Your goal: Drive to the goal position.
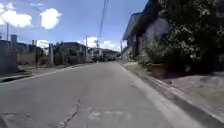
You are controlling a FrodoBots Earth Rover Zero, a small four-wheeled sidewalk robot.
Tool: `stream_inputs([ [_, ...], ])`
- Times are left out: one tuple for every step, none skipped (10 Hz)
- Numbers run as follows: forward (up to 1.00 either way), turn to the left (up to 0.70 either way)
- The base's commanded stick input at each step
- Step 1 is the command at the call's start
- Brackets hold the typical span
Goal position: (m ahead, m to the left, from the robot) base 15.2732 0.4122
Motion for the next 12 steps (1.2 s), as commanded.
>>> stream_inputs([
  [0.85, 0.16],
  [0.85, 0.10],
  [0.85, 0.00],
  [0.85, 0.00],
  [0.85, 0.04],
  [0.85, 0.05],
  [0.85, 0.08],
  [0.85, 0.12],
  [0.85, 0.09],
  [0.85, 0.03],
  [0.85, 0.01],
  [0.85, 0.00],
])
